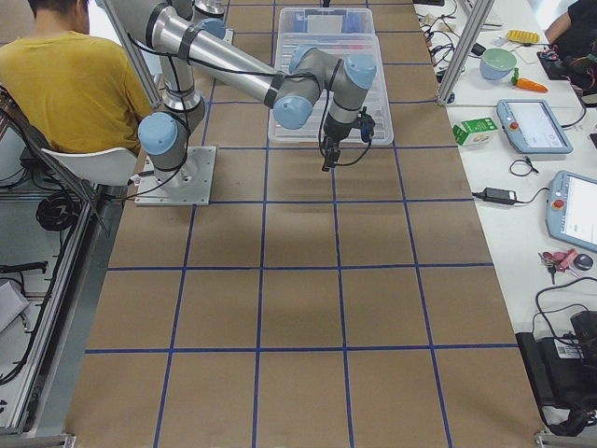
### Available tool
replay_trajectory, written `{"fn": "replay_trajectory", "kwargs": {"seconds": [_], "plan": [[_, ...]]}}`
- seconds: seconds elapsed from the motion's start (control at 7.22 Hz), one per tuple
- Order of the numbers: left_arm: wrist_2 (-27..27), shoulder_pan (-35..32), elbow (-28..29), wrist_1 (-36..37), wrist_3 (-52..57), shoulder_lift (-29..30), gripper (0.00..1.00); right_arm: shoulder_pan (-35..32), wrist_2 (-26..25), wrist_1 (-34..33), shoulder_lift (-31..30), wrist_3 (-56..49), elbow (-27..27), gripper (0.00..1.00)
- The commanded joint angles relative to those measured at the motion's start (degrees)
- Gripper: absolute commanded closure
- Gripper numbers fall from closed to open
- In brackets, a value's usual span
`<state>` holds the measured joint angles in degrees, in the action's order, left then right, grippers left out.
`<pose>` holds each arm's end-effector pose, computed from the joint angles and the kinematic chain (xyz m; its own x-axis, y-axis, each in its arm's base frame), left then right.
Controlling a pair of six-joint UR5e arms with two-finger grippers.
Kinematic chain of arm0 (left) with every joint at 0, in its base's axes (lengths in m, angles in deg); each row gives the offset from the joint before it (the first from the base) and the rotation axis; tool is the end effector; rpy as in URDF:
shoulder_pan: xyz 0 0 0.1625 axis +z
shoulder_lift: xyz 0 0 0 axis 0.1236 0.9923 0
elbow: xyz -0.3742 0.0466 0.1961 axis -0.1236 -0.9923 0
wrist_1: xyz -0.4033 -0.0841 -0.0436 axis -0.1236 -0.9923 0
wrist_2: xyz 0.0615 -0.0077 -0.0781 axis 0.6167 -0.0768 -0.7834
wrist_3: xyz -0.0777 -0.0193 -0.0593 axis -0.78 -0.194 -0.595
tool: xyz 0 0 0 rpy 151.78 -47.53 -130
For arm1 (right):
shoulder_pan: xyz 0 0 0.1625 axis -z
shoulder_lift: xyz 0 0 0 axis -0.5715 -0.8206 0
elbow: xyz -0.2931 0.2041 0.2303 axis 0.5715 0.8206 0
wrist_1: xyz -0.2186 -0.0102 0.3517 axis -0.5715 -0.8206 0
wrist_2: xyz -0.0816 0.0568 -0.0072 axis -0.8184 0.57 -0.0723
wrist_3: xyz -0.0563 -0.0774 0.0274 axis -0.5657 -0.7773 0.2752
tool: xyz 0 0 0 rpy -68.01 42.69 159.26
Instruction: Place red block in blue tray from box
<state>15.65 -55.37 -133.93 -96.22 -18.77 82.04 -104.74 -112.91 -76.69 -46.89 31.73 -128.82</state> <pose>0.1463 -0.5734 0.2635 -0.9905 0.1266 0.0539 0.1290 0.9907 0.0425 -0.0685 -0.5401 0.3444 -0.9977 0.0255 0.0632 0.0372 0.9808 0.1913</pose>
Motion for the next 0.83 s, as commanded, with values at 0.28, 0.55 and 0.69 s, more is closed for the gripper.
{"fn": "replay_trajectory", "kwargs": {"seconds": [0.28,0.55,0.69], "plan": [[0.1,-9.4,13.2,-20.7,-13.3,-10.6,0.0,-0.6,4.1,-0.1,-0.1,0.4,-0.2,0.0],[1.8,-20.0,13.9,-21.1,-25.7,-15.6,0.0,-5.2,5.0,-1.6,0.6,3.5,-0.2,0.0],[2.5,-23.1,13.0,-21.8,-27.1,-17.3,0.0,-7.1,5.0,-3.0,1.0,6.3,-0.2,0.0]]}}
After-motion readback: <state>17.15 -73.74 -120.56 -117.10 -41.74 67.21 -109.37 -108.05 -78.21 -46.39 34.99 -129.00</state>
